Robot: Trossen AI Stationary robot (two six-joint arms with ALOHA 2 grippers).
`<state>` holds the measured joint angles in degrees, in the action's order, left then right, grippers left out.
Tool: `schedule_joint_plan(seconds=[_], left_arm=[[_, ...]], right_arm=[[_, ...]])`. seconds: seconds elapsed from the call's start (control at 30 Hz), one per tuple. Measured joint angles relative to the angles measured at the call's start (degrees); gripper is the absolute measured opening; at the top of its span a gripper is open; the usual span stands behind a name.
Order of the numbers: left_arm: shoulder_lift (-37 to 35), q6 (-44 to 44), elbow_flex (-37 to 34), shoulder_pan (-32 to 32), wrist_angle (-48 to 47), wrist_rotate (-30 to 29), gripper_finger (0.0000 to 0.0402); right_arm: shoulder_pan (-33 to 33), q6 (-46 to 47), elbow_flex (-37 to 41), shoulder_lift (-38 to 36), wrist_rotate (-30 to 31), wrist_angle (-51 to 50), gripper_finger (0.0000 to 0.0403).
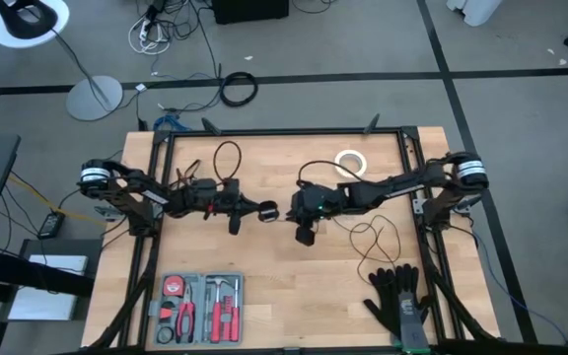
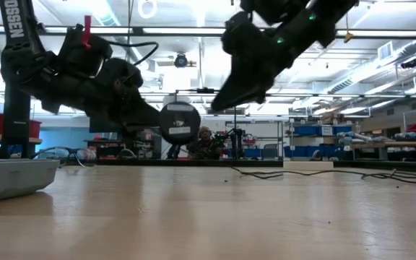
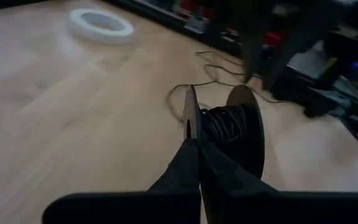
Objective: Coil cords
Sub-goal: Coil the black wire on the black spool
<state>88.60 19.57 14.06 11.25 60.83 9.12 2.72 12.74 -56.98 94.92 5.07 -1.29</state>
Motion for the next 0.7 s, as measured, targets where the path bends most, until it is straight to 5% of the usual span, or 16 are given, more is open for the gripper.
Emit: schedule_joint_plan(seconds=[0.17,0.4,0.5,0.7], left_arm=[[0.02,2.55,-3.82,0.01,3.70,-5.59,0.0000],[0.04,6.29,-7.99,0.02,8.13,-17.40,0.0000],[0.04,6.90,-8.06,0.00,8.04,-20.09,0.0000],[0.04,10.92,-8.06,0.00,5.28,-22.95,0.0000]], right_arm=[[3.01,5.80,7.97,-1.76,6.31,4.66,0.0061],[5.37,15.70,23.09,2.37,19.79,41.30,0.0061],[3.19,16.82,22.24,5.23,18.40,45.21,0.0062],[-1.67,10.39,11.86,11.78,10.54,36.99,0.0062]])
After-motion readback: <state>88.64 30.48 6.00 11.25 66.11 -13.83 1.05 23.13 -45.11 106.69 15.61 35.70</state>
